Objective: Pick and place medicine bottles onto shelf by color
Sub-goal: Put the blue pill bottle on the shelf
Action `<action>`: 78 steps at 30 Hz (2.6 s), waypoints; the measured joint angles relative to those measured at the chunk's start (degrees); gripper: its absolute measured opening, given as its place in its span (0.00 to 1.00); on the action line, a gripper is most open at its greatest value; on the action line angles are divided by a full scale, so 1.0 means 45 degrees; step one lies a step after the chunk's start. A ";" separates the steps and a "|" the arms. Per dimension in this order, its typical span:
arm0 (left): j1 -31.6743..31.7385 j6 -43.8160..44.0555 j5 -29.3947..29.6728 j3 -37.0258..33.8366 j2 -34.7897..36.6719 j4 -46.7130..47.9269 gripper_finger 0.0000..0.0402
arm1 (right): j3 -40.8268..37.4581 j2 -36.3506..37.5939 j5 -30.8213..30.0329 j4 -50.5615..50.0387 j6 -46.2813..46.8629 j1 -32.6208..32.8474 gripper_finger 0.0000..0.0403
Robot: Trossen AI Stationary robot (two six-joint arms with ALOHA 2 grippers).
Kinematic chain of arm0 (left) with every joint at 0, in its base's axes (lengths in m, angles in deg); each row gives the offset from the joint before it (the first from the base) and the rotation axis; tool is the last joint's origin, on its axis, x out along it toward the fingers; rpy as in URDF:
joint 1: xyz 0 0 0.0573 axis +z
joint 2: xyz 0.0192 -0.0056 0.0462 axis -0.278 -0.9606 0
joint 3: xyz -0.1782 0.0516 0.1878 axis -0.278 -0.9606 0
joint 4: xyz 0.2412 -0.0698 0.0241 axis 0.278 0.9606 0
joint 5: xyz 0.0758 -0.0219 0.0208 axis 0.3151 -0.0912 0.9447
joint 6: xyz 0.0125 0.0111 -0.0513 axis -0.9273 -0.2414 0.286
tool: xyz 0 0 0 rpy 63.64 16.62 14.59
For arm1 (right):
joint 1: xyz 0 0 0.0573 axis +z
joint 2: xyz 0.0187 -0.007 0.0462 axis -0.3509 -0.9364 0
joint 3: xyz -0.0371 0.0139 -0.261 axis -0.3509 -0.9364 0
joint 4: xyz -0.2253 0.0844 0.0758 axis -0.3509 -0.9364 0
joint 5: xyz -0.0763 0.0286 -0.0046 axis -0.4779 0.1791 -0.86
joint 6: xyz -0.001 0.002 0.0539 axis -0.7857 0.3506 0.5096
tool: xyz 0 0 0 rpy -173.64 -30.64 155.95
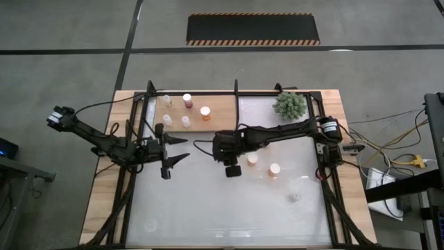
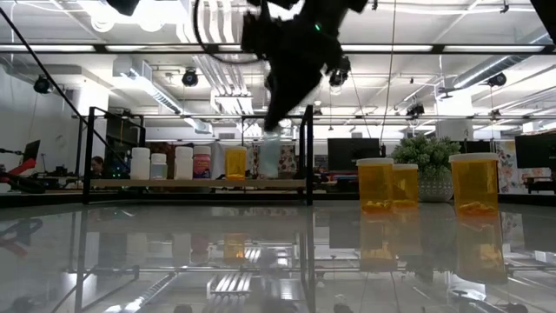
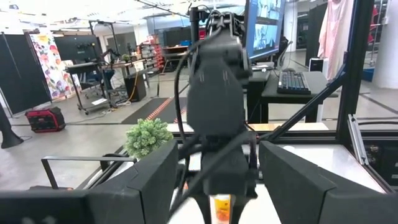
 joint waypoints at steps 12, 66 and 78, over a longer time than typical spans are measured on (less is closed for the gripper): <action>0.0000 -0.0019 0.0007 0.0005 -0.0019 -0.0359 0.52 | 0.3842 -0.0029 -0.1894 -0.0975 -0.2143 -0.1396 0.25; -0.0097 0.0083 -0.0017 -0.0155 -0.0486 -0.0502 0.52 | 0.1321 -0.0976 -0.3706 -0.4580 1.0312 0.1397 0.56; -0.0092 -0.0003 -0.0012 -0.0131 -0.0437 -0.0548 0.52 | -0.1008 -0.0967 -0.3315 -0.1438 1.0499 0.1298 0.62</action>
